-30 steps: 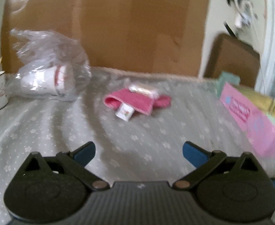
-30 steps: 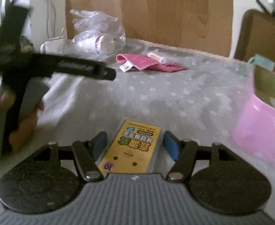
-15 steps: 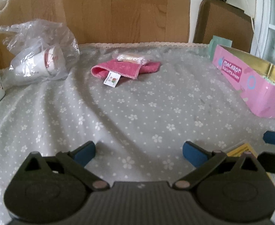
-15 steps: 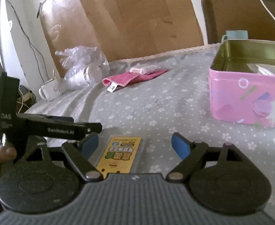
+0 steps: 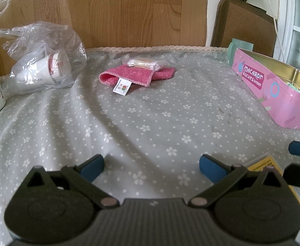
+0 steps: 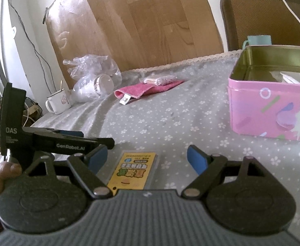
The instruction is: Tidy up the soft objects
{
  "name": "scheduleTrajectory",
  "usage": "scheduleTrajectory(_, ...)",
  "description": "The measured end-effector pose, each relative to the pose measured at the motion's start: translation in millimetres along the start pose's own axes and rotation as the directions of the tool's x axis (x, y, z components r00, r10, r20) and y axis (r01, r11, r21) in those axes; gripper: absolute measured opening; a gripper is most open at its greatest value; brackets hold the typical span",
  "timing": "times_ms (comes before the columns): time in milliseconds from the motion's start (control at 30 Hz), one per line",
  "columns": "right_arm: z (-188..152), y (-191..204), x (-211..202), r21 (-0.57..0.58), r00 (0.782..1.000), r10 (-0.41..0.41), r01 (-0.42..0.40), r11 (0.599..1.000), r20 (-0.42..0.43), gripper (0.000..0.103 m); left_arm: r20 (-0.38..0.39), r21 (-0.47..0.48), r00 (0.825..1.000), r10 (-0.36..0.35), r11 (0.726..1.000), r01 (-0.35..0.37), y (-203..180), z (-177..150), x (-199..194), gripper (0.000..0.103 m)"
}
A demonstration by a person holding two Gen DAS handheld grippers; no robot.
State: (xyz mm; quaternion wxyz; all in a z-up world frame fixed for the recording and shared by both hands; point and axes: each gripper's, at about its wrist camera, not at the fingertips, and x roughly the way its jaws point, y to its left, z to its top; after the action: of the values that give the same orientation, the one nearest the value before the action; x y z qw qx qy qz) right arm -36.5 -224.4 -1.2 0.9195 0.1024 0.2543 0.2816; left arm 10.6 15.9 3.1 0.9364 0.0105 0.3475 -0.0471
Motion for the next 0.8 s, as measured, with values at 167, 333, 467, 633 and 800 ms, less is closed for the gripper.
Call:
scheduleTrajectory(167, 0.0, -1.3, -1.6, 0.006, 1.000, 0.007, -0.007, 1.000, 0.005, 0.088, 0.000, -0.001, 1.000, 0.000, 1.000, 0.000, -0.2, -0.1, 0.0, 0.103)
scheduleTrajectory(333, 0.1, -1.8, -1.4, 0.011, 1.000, 0.008, -0.008, 1.000, 0.004, 0.088, 0.003, -0.006, 1.000, -0.006, 1.000, 0.006, 0.7, 0.0, -0.3, 0.103)
scheduleTrajectory(467, 0.4, -1.5, -1.1, 0.018, 1.000, 0.004, -0.004, 1.000, 0.004, 0.088, 0.006, -0.009, 1.000, -0.015, 1.000, 0.015, 1.5, -0.2, -0.9, 0.103)
scheduleTrajectory(633, 0.4, -1.6, -0.2, 0.024, 1.000, 0.000, 0.000, 1.000, 0.000, 0.088, 0.010, -0.016, 1.000, -0.027, 1.000, 0.027, 3.1, -0.6, -2.1, 0.103)
scheduleTrajectory(800, 0.9, -3.0, 1.2, 0.032, 1.000, -0.002, 0.002, 0.999, -0.004, 0.088, 0.014, -0.020, 0.999, -0.036, 0.999, 0.036, 3.6, -0.6, -2.8, 0.103)
